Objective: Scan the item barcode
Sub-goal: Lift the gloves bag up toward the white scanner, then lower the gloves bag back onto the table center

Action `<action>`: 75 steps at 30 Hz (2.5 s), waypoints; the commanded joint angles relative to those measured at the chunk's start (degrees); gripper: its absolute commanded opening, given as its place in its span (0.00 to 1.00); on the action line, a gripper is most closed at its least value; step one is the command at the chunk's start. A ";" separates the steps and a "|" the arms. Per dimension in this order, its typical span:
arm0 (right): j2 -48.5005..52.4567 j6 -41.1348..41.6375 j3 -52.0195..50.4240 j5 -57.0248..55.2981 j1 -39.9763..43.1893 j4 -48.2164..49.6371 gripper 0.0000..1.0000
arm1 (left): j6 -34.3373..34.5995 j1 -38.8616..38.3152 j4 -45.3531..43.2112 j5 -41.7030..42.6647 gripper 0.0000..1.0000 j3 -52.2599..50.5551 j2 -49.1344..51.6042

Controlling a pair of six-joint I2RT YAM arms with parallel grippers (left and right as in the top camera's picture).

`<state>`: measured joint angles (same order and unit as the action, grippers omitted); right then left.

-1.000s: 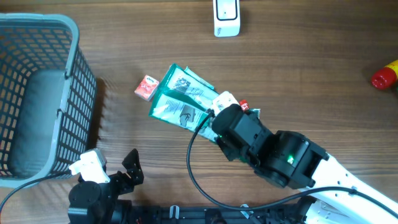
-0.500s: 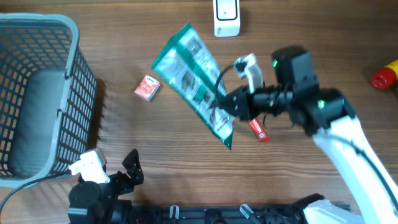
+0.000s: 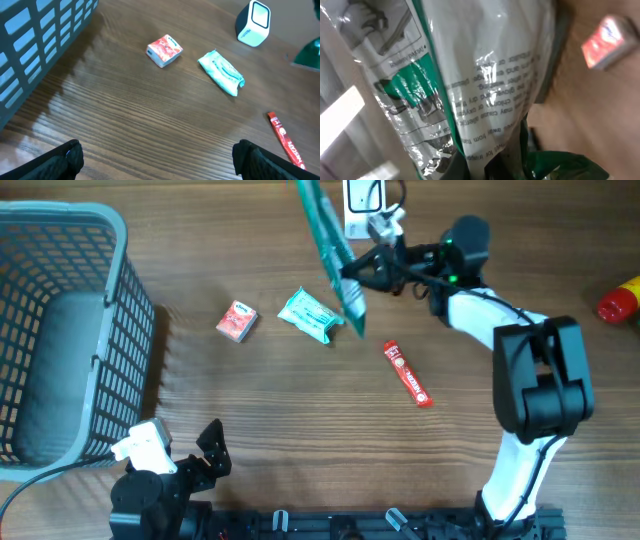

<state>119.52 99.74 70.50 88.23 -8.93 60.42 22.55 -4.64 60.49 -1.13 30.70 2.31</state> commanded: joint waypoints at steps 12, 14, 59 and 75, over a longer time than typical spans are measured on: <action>0.26 0.44 -7.43 4.70 -6.60 32.76 0.05 | -1.14 0.37 -0.11 0.22 1.00 -0.07 -0.24; 0.26 -5.73 -10.62 4.72 -8.90 32.06 0.05 | -1.14 0.37 -0.11 0.22 1.00 -0.07 -0.24; -16.98 -79.49 -12.11 -119.62 -44.94 -86.88 0.05 | -1.14 0.37 -0.11 0.22 1.00 -0.07 -0.24; -15.89 -93.64 -12.07 -102.77 -46.88 -75.38 0.27 | -1.14 0.37 -0.11 0.22 1.00 -0.07 -0.24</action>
<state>101.69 7.84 58.48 -16.53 -56.21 -15.88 22.55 -4.64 60.47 -1.15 30.70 2.31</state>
